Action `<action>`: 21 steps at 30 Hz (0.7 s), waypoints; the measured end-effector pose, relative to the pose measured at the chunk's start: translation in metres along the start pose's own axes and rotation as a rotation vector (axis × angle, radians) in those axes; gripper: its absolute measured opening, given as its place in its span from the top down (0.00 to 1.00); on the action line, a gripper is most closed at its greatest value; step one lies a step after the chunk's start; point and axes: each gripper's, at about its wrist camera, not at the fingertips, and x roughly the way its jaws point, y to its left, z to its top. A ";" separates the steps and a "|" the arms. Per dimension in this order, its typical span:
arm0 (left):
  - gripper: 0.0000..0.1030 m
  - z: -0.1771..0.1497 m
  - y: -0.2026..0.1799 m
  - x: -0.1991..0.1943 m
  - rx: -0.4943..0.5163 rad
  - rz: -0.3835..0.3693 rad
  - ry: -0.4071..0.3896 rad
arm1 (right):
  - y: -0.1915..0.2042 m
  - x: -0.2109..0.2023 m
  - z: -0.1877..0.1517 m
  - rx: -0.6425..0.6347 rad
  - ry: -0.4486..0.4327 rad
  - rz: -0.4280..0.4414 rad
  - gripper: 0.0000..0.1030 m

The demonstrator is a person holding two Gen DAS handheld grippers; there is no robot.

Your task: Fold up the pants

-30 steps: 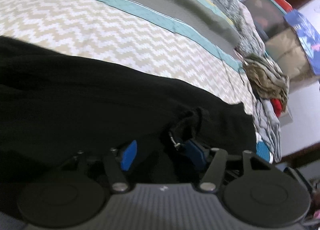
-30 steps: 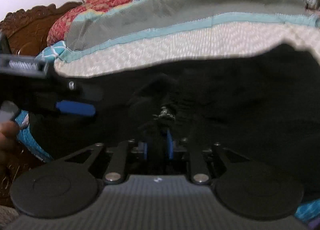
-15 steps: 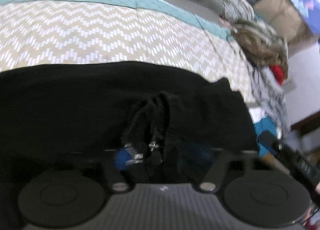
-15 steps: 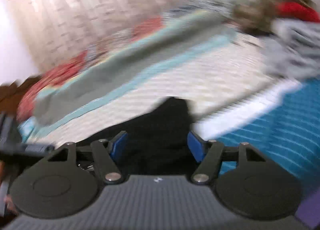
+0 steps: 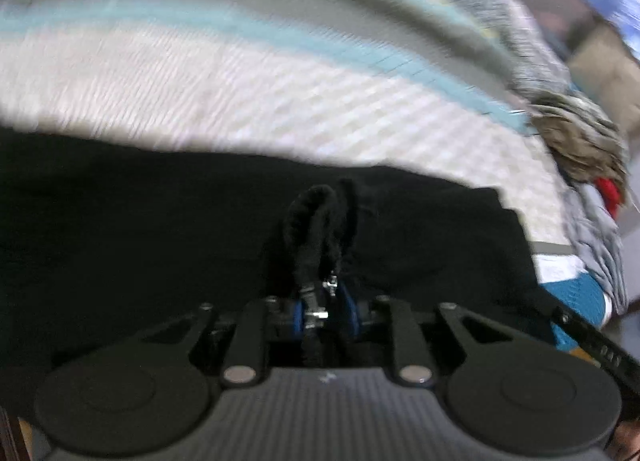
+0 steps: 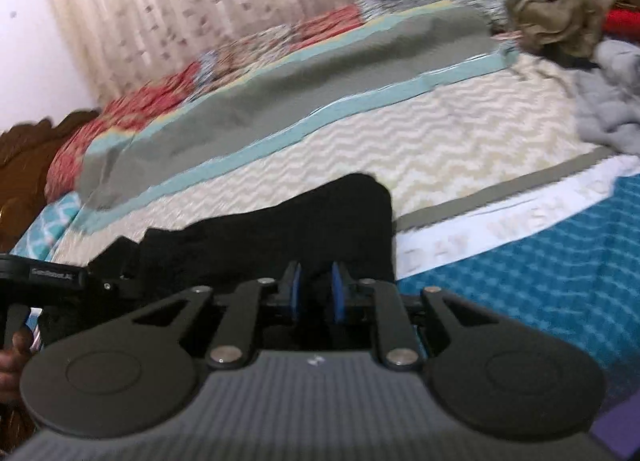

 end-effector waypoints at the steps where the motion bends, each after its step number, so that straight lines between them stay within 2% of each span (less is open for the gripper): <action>1: 0.71 -0.001 0.007 0.006 -0.023 -0.002 0.019 | -0.001 0.012 -0.001 -0.013 0.040 -0.024 0.76; 3: 0.65 -0.004 0.012 0.013 -0.019 0.012 0.010 | 0.000 0.032 -0.007 -0.056 0.117 -0.089 0.77; 5: 0.64 -0.005 0.010 0.013 -0.004 0.022 0.000 | 0.002 0.030 -0.010 -0.076 0.102 -0.100 0.77; 8: 0.57 -0.006 0.001 0.007 0.043 0.039 -0.021 | 0.005 0.017 -0.003 -0.062 0.076 -0.059 0.73; 10: 0.45 -0.008 0.001 -0.004 0.055 0.033 -0.058 | 0.009 0.004 0.001 -0.064 0.030 -0.022 0.73; 14: 0.41 -0.008 0.008 -0.032 0.071 -0.001 -0.140 | 0.026 0.005 0.002 -0.138 -0.004 0.011 0.68; 17: 0.40 -0.013 0.019 -0.050 0.061 -0.022 -0.182 | 0.026 0.018 -0.005 -0.155 0.060 -0.009 0.64; 19: 0.40 -0.017 0.029 -0.061 0.047 -0.039 -0.207 | 0.014 0.037 -0.016 -0.112 0.150 -0.058 0.64; 21: 0.40 -0.023 0.042 -0.070 0.025 -0.050 -0.226 | 0.012 0.038 -0.023 -0.115 0.123 -0.060 0.65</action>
